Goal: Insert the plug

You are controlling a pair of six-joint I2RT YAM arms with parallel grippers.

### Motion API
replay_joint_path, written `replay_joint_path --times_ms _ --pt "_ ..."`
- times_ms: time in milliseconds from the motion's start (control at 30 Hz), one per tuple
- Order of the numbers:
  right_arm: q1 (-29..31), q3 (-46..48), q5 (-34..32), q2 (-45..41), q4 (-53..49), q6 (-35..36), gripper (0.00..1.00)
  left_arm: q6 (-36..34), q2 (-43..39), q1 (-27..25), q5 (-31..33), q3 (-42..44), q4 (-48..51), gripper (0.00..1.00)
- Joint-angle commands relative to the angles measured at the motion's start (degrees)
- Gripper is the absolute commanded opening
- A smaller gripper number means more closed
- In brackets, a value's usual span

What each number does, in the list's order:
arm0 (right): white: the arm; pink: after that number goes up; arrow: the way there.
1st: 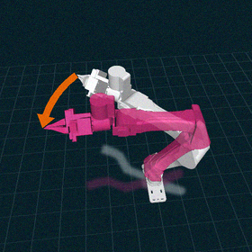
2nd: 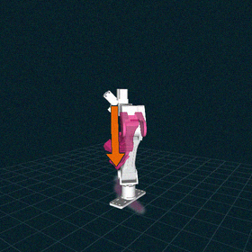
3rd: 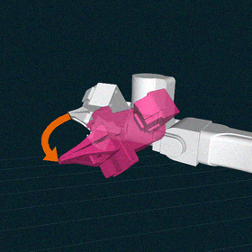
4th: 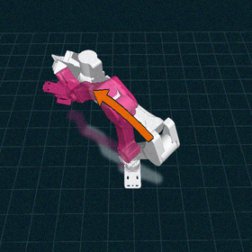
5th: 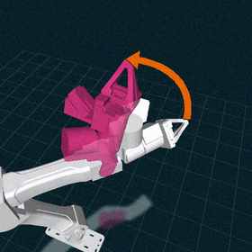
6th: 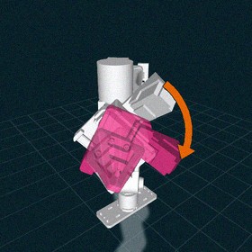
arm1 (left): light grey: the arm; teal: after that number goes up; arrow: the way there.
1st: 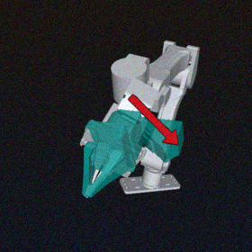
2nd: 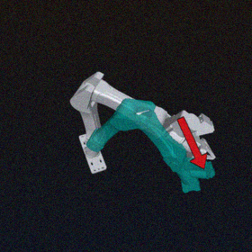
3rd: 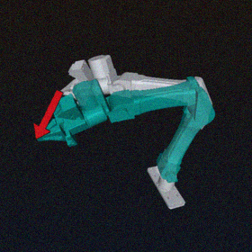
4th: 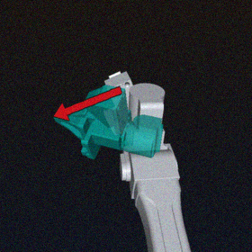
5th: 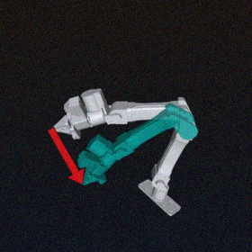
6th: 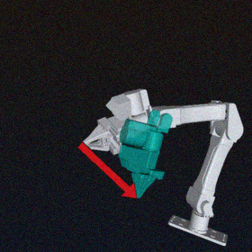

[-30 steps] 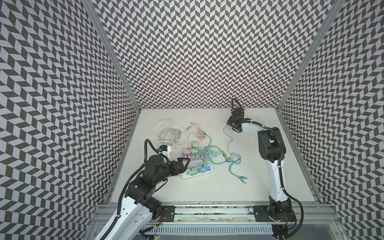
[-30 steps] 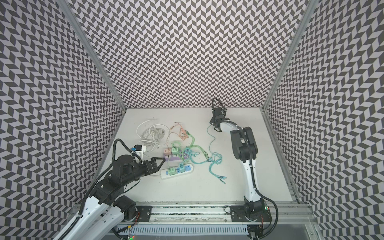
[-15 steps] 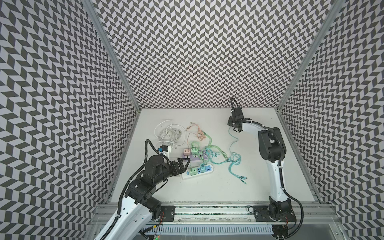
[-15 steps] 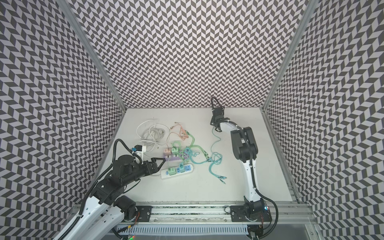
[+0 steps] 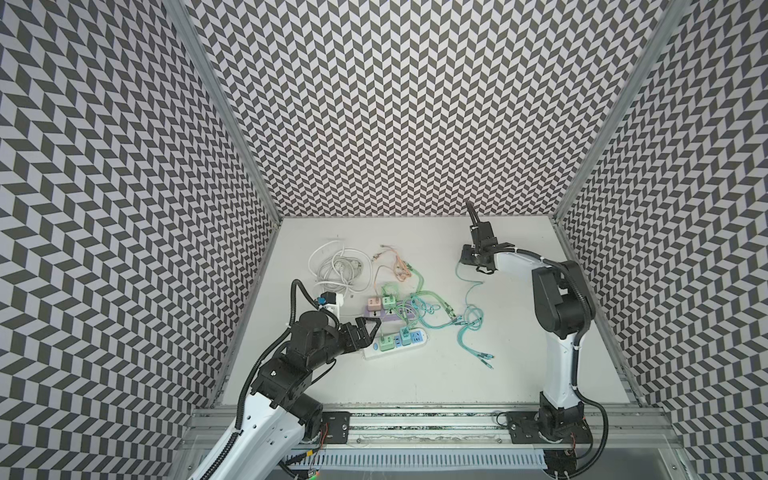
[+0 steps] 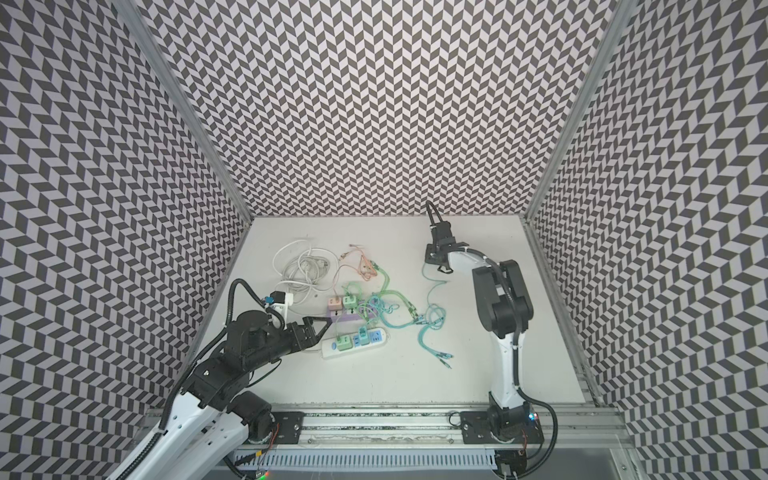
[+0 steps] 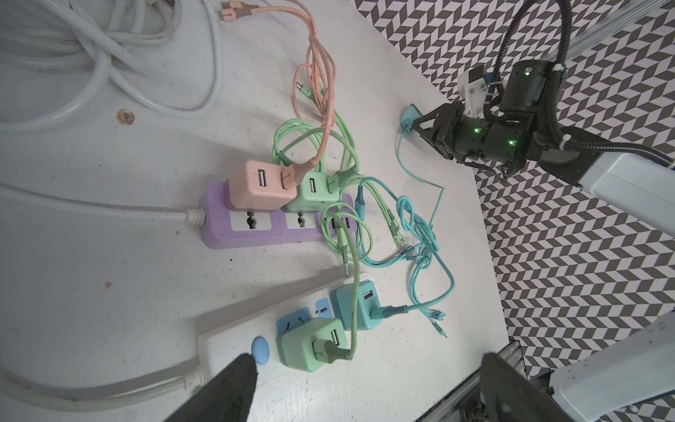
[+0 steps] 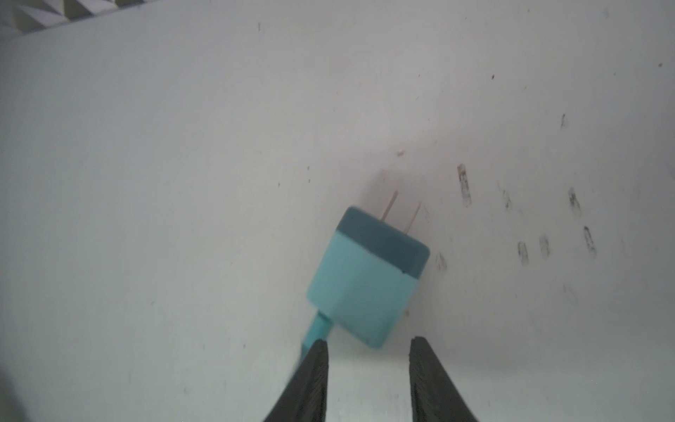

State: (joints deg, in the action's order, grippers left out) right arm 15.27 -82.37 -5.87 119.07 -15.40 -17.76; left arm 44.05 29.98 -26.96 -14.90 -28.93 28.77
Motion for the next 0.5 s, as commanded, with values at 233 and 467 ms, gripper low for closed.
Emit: replay_joint_path --times_ms 233,467 --pt "1.0 12.2 5.7 -10.4 -1.1 1.2 0.47 0.2 0.3 0.2 -0.9 0.8 -1.4 0.96" --pt "1.0 5.1 5.9 -7.2 -0.9 -1.4 0.56 -0.1 0.6 0.2 -1.7 0.9 -1.6 0.96"
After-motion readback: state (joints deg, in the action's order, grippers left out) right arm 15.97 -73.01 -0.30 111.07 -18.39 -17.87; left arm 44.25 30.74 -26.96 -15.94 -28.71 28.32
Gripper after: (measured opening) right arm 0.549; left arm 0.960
